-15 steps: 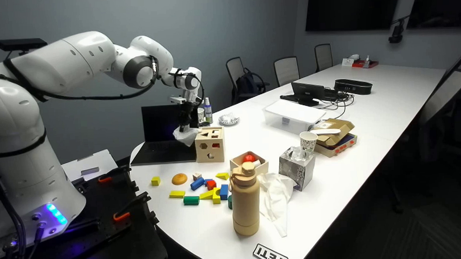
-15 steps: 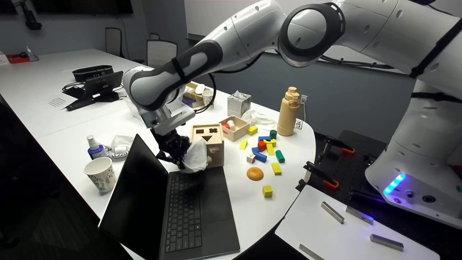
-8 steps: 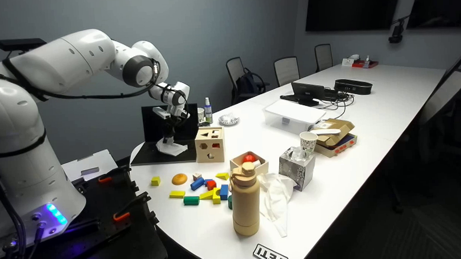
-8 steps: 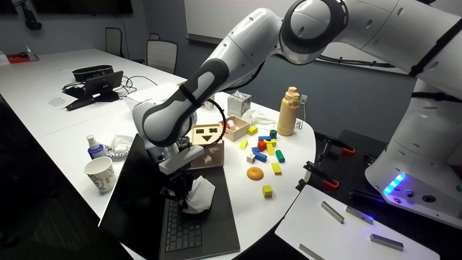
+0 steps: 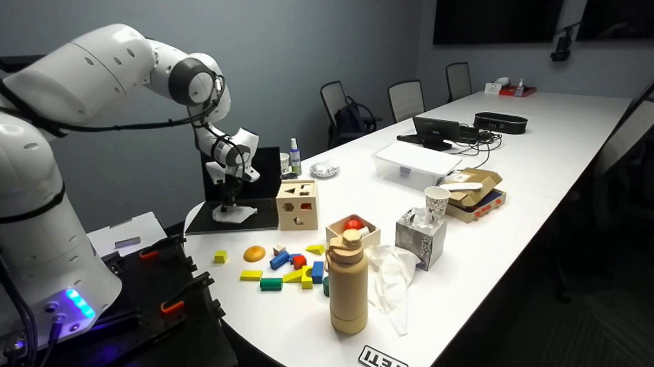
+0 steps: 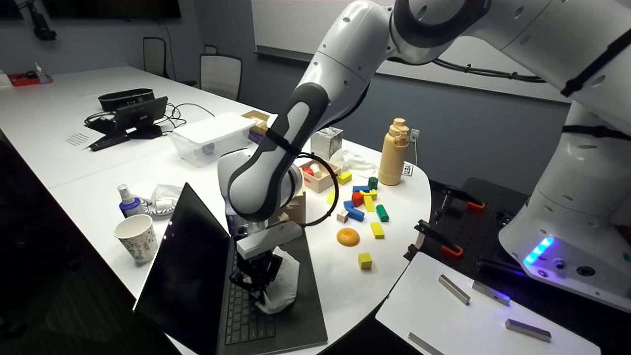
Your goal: Use the napkin to wipe the laptops keyboard
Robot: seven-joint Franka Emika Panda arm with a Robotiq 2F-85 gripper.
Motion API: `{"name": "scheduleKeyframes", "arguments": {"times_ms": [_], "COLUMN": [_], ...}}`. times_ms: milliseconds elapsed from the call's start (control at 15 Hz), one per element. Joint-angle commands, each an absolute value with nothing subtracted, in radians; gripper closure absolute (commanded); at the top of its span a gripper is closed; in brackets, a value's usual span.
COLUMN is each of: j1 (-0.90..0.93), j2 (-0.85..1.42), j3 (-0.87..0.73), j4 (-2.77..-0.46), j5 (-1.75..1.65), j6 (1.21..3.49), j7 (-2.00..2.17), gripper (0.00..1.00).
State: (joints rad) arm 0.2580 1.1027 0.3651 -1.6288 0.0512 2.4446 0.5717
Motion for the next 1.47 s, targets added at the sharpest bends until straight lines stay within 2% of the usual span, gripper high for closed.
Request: {"name": "scheduleKeyframes", "arguments": {"times_ms": [0,533,1400], "j1": [0.287,0.362,0.723], "j2": [1.012,0.859,0.821], "j3": [0.336,0.290,-0.088], "j4": [-1.861,-2.180,-2.163], "j5": [0.210,0.487,0.214], "j6": [2.607,2.823,2.802], "j7": [0.561,0.695,1.092], "gripper": [1.00,1.00,1.00]}}
